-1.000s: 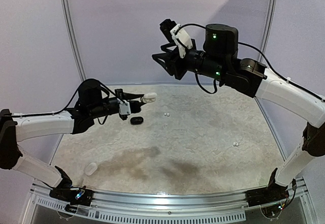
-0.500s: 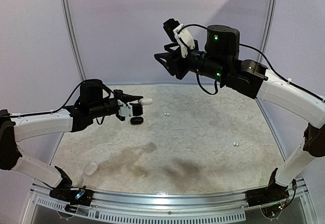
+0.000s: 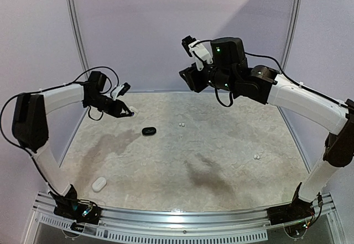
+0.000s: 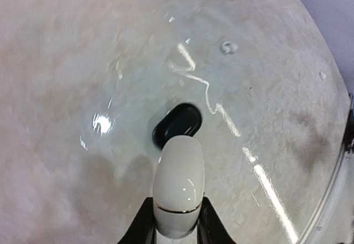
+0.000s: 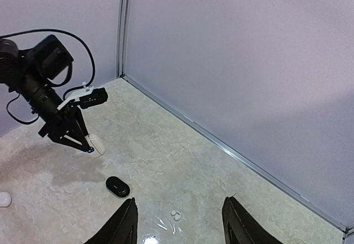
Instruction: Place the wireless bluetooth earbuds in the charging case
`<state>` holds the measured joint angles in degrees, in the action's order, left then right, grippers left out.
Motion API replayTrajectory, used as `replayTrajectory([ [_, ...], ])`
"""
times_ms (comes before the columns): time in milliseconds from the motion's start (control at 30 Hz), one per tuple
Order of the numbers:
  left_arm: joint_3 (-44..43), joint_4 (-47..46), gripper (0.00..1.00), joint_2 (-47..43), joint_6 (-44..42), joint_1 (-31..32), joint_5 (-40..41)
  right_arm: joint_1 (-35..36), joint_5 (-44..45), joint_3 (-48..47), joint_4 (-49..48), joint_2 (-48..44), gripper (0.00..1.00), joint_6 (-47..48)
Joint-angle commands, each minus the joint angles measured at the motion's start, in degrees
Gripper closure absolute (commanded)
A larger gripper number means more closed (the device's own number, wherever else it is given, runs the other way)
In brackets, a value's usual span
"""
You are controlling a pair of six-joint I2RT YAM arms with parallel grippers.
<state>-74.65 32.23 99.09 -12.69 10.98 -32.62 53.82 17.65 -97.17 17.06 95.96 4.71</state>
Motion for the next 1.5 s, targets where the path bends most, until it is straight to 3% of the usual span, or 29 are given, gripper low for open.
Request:
replayTrajectory([
  [0,-5.05,16.11,1.0,11.24,20.86,-6.87,-7.63,-0.18,1.18,0.05,1.73,0.92,0.47,-1.63],
  [200,-2.66,7.76,1.0,14.61,29.44,-8.61,-3.46,-0.16,1.58,0.46,2.78,0.59,0.46,-1.28],
  [400,-1.78,9.36,0.93,18.6,32.68,-9.43,1.3,-0.19,1.36,0.75,1.91,0.1,0.46,-1.2],
  [467,-1.79,10.65,0.8,19.19,33.34,-9.49,2.77,-0.18,0.91,0.68,1.38,0.06,0.45,-0.65],
  [567,-2.21,12.66,0.41,17.81,33.83,-9.49,7.81,-0.13,0.27,0.43,0.84,0.1,0.43,0.06],
  [633,-2.76,13.8,0.04,15.61,33.77,-9.42,11.4,-0.2,0.06,0.33,0.73,0.17,0.41,0.37],
  [667,-3.34,14.88,0.01,14.52,33.23,-9.29,13.1,-0.13,-0.09,0.31,0.63,0.18,0.41,0.46],
  [833,-7.95,25.41,0.01,9.49,19.15,-5.04,21.91,-0.2,-1.27,0.34,0.1,0.54,0.38,1.46],
  [933,-6.33,30.55,0.01,5.22,-2.2,0.8,22.26,-0.13,-1.64,0.16,-0.19,1.01,0.37,2.53],
  [1000,-3.95,37.62,0.02,2.53,-16.64,6.92,26.99,-0.2,-1.7,0.09,-0.13,1.28,0.37,3.28],
  [1100,0.27,47.9,0.05,-0.55,-29.41,13.48,31.08,-0.17,-2.51,0.05,0.02,1.81,0.35,4.22],
  [1267,7.64,55.39,0.01,-3.13,-31.04,16.15,34.01,-0.16,-4.22,-0.16,1.2,2.25,0.27,4.53],
  [1467,16.77,45.4,0.01,-4.46,-25.6,21.02,36.26,-0.16,-4.9,0.02,4.26,1.22,0.17,2.47],
])
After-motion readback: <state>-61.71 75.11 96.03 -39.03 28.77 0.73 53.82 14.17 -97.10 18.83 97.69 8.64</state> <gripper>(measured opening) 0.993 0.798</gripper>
